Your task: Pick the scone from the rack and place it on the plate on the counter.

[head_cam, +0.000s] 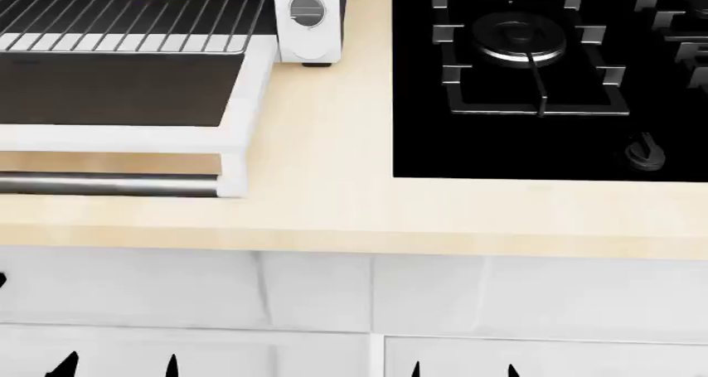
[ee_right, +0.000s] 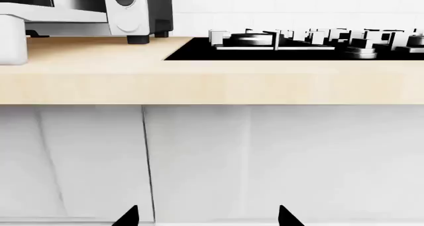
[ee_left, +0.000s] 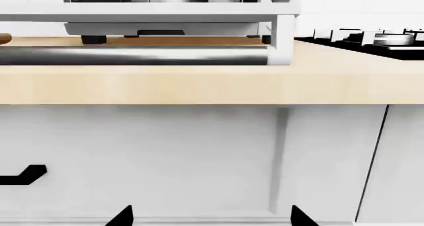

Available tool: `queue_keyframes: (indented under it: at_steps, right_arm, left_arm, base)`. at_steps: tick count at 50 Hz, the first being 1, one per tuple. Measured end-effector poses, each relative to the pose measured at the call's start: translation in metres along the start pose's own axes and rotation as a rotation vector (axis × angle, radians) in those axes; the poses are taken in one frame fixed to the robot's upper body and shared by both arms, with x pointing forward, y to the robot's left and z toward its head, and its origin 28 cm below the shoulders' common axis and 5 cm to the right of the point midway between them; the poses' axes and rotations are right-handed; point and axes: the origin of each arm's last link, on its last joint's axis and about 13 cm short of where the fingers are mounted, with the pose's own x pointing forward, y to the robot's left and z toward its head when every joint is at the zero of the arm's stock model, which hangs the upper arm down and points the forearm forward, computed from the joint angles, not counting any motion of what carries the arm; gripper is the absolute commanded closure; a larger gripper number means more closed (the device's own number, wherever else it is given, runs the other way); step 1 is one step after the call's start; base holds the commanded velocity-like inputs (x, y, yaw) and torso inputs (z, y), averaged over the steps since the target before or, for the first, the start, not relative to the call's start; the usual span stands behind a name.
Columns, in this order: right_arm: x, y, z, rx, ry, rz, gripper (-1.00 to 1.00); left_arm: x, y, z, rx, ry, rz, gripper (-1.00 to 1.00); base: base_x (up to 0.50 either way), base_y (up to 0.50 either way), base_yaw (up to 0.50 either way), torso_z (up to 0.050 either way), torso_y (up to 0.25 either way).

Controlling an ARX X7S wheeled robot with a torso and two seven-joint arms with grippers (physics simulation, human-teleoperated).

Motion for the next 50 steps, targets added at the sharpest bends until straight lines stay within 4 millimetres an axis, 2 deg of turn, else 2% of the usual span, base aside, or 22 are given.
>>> queue_keyframes:
  at_steps: [15,27,36,50]
  right_arm:
    - [0.0,0.001,0.007,-0.005,-0.019,0.012,-1.0]
    - [-0.001,-0.005,0.05,-0.066,-0.111,0.008,-1.0]
    - [-0.005,-0.007,0.078,-0.115,-0.169,0.011,-1.0]
    - [-0.012,-0.004,0.102,-0.148,-0.221,0.024,-1.0]
  left_arm:
    - [0.001,-0.001,0.004,0.016,-0.013,-0.015,-1.0]
    - [-0.003,0.01,0.058,0.072,-0.101,-0.033,-1.0]
    - [-0.008,0.013,0.094,0.108,-0.153,-0.052,-1.0]
    - [-0.014,0.017,0.124,0.151,-0.199,-0.057,-1.0]
  base:
    - [0.0,0.0,0.0,0.007,0.032]
    - [0.0,0.0,0.0,0.038,0.157]
    - [0.0,0.47,0.0,0.038,0.156]
    - [0.0,0.5,0.0,0.038,0.155]
